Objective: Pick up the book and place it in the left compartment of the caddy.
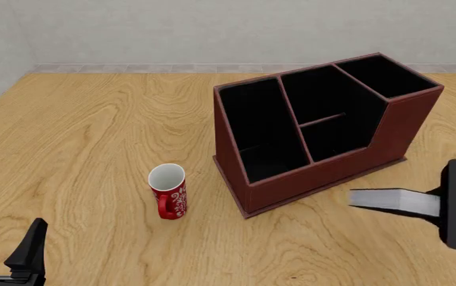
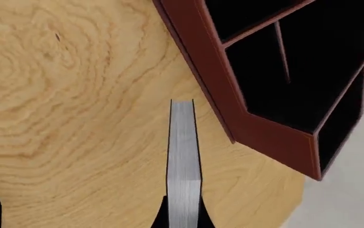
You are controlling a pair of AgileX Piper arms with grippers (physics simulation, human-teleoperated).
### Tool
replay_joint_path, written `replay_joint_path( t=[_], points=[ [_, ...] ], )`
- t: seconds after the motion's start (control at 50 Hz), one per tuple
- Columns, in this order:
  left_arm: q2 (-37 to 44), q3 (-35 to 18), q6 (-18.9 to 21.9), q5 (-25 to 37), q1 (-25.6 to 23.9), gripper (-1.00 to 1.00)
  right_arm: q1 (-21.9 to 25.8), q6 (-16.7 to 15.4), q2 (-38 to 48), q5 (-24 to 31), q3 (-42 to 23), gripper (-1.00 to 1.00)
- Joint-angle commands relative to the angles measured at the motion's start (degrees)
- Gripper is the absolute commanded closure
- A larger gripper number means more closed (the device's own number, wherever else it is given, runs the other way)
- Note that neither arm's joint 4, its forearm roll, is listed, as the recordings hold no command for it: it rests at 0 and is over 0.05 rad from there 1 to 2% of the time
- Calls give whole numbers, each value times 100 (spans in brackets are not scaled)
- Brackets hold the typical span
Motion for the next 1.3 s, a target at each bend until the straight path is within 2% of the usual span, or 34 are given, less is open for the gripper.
replay_joint_path(
  t=[0.02,0.06,0.1,0.12,0.18,0.2,0.22,0.3,0.32,0.34,0.36,0.38,0.44,0.46,0.48,0.5,0.54,0.58,0.6,0.78,0.82,0.84,0.92,0.94,1.04,1.12,1.22,1.3],
  points=[
    [0,0,1,0,0,-100,947,1411,-413,899,-795,100],
    [1,0,1,0,0,-100,1285,1978,-224,900,-1004,100],
    [0,0,0,0,0,-100,1449,1957,-304,900,-997,100],
    [0,0,1,0,0,-100,1447,2121,-226,900,-1065,100],
    [0,0,1,0,0,-100,1705,2340,-188,900,-1010,100],
    [1,0,1,0,-1,-100,1721,2453,-124,900,-1064,100],
    [-1,0,0,0,1,-100,1593,2436,-76,900,-1076,100],
    [0,0,0,0,0,-100,1675,2529,24,900,-1170,100],
    [0,0,2,0,0,-100,1473,2536,110,900,-1178,100],
    [-1,0,1,0,1,-100,1601,2550,121,900,-1242,100],
    [0,0,0,0,0,-100,1549,2711,271,900,-1265,100],
    [-1,0,1,0,1,-100,1649,2685,269,900,-1344,100],
    [0,0,0,0,0,-100,1630,2930,536,900,-1541,100],
    [0,0,1,0,0,-100,1635,2909,582,900,-1590,100],
    [0,0,0,0,1,-100,1876,3150,685,900,-1714,100],
    [0,0,0,0,1,-100,1766,3119,738,900,-1736,100],
    [0,0,0,0,0,-100,1953,3312,918,900,-1938,100],
    [0,0,0,0,0,-100,1877,3332,987,900,-1988,100],
    [0,0,0,0,0,-100,2027,3423,1115,900,-2141,100],
    [0,0,0,0,0,-100,2204,3768,1589,900,-2664,100],
    [0,0,-1,0,1,-100,2171,3708,1612,900,-2717,100],
    [1,0,-1,0,0,-100,2270,3842,1737,900,-2861,100],
    [0,0,1,0,0,-100,2400,3979,1901,900,-3202,100],
    [0,0,1,0,0,-100,2349,3907,1910,900,-3195,100],
    [0,0,2,0,0,-100,2547,4068,2069,900,-3413,100],
    [1,0,1,0,0,-100,2590,4081,2133,900,-3448,100],
    [0,0,2,0,0,-100,2862,4423,2345,900,-3741,100],
    [0,0,0,0,1,-100,2796,4480,2482,900,-3885,100]
  ],
)
